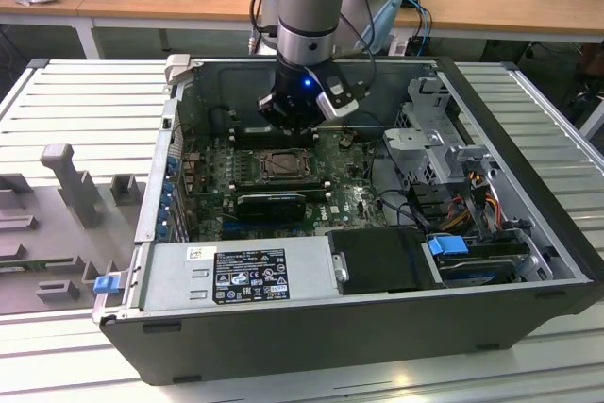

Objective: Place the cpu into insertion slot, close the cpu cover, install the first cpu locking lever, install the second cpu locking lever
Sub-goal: 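Install the second cpu locking lever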

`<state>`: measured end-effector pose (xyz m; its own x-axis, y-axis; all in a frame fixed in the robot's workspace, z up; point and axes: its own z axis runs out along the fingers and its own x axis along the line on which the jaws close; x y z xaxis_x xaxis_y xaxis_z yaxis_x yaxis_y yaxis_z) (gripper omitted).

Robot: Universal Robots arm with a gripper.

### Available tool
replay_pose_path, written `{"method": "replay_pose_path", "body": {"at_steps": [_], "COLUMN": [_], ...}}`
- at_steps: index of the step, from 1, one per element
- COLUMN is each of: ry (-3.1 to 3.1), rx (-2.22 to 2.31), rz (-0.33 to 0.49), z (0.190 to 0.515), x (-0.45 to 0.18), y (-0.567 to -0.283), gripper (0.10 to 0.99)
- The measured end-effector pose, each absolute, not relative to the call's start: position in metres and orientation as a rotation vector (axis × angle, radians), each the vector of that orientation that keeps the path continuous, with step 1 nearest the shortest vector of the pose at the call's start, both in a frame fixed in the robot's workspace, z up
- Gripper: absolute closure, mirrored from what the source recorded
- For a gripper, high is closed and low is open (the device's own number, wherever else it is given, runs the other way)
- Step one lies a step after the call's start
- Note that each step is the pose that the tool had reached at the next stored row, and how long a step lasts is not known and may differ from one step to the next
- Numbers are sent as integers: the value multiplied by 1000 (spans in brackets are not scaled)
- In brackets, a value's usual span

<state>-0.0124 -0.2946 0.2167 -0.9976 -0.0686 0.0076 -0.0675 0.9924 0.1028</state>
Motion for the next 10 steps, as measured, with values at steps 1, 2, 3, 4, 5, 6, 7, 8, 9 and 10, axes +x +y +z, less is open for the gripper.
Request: {"method": "replay_pose_path", "body": {"at_steps": [1, 2, 3, 4, 5, 6, 7, 8, 9, 10], "ry": [-3125, -3125, -3124, -3124, -3125, -3125, -3125, -3125, -3125, -3125], "rx": [107, 107, 107, 107, 107, 107, 107, 107, 107, 107], "rz": [-161, -161, -161, -161, -161, -161, -161, -161, -161, -161], "z": [219, 219, 219, 219, 219, 219, 219, 219, 219, 219], "x": [-12, -12, -12, -12, -12, -12, -12, -12, -12, -12], "y": [-295, -295, -296, -298, -299, -300, -302, -303, -304, -305], "gripper": [980, 980, 980, 980, 980, 980, 980, 980, 980, 980]}}
